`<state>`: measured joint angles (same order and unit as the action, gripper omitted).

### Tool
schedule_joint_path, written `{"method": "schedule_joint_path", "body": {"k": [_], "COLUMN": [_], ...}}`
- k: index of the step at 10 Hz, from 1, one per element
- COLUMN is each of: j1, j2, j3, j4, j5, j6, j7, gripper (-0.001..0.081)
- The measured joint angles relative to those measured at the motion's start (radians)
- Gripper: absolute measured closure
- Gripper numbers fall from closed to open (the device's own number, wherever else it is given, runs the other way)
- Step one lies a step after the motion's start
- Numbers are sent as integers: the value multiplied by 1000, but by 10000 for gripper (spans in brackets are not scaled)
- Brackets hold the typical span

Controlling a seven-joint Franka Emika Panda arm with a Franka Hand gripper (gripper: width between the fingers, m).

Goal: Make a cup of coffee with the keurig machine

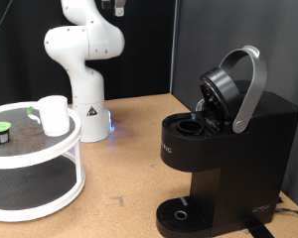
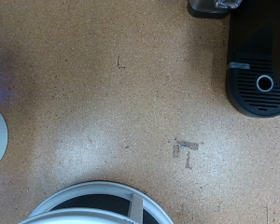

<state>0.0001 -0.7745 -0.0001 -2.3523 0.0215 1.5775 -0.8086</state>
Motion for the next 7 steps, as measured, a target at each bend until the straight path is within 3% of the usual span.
{"method": "schedule_joint_path", "body": {"k": [4, 7], "j1": [-23, -44], "j2": [-27, -44], "j3": [-81, -149], "j4": [-2, 1], "j5": [-58, -113], "j6": [-2, -51], "j7": [-70, -163], "gripper": [-1, -1]}}
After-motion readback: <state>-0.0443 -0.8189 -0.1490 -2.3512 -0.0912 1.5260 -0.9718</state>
